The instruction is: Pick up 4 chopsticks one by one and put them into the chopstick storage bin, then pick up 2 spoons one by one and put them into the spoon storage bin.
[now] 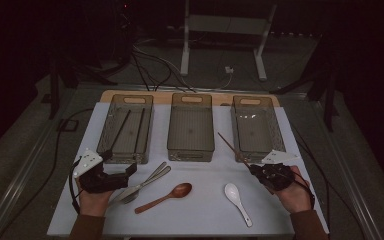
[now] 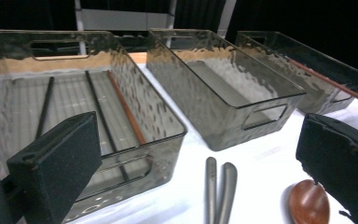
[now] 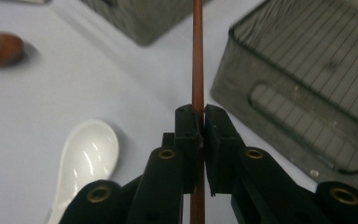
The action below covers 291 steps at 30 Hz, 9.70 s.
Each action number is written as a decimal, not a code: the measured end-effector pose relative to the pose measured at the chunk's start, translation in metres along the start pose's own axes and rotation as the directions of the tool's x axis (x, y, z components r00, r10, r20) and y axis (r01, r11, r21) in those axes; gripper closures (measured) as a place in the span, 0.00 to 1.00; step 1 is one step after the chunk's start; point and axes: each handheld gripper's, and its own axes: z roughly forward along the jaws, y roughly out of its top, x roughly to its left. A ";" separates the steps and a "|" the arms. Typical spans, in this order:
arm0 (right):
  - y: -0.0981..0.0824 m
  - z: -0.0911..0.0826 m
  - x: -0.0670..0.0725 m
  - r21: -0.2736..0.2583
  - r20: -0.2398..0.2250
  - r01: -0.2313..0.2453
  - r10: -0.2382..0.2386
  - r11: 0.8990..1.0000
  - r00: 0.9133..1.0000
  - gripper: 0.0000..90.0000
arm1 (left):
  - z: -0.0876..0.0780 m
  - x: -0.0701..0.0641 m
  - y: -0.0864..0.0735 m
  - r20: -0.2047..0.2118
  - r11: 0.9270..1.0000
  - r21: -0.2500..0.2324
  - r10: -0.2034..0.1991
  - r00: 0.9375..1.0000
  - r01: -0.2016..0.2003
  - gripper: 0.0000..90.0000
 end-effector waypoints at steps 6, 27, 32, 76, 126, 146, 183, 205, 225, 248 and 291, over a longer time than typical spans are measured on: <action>0.013 -0.006 0.006 -0.057 -0.005 -0.006 0.006 0.998 1.000 0.95 | 0.008 -0.010 0.004 0.034 1.000 0.005 -0.001 0.999 0.001 0.01; 0.067 0.017 0.059 -0.173 -0.111 0.015 -0.034 0.985 0.993 0.95 | 0.052 -0.051 0.020 0.162 1.000 0.007 0.004 0.987 -0.005 0.01; 0.072 0.023 0.067 -0.188 -0.132 0.007 -0.033 0.982 0.991 0.95 | 0.061 -0.056 0.024 0.182 1.000 0.012 -0.015 0.983 0.013 0.01; 0.091 0.051 0.114 -0.304 -0.279 -0.061 -0.028 0.951 0.960 0.71 | 0.090 -0.071 0.032 0.414 0.978 0.055 -0.204 0.887 0.199 0.96; 0.053 0.050 0.071 -0.193 -0.117 -0.086 0.064 0.977 0.991 0.00 | 0.050 0.008 0.066 0.205 0.982 0.081 -0.186 0.961 0.172 0.96; 0.040 0.041 0.057 -0.188 -0.106 -0.104 0.085 0.977 0.991 0.00 | 0.056 0.059 0.075 0.052 0.968 0.138 -0.220 0.974 0.212 0.96; 0.024 0.030 0.041 -0.203 -0.106 -0.153 0.134 0.967 0.985 0.00 | 0.101 0.093 0.076 -0.106 0.973 0.063 -0.213 0.971 0.220 0.22; 0.015 0.025 0.031 -0.249 -0.102 -0.165 0.143 0.954 0.984 0.00 | 0.073 0.071 0.075 -0.086 0.995 0.010 -0.097 0.992 0.098 0.01; -0.005 0.002 0.000 -0.263 -0.112 -0.227 0.204 0.938 0.973 0.00 | 0.046 0.033 0.062 0.018 0.999 -0.049 -0.021 1.000 0.022 0.01; -0.026 -0.012 -0.024 -0.276 -0.025 -0.225 0.227 0.934 0.974 0.00 | 0.041 -0.001 0.038 0.118 0.999 0.018 0.028 0.993 -0.031 0.01; -0.033 -0.016 -0.027 -0.273 -0.017 -0.232 0.237 0.933 0.971 0.00 | 0.057 -0.061 -0.028 0.317 0.956 0.231 0.103 0.943 -0.183 0.01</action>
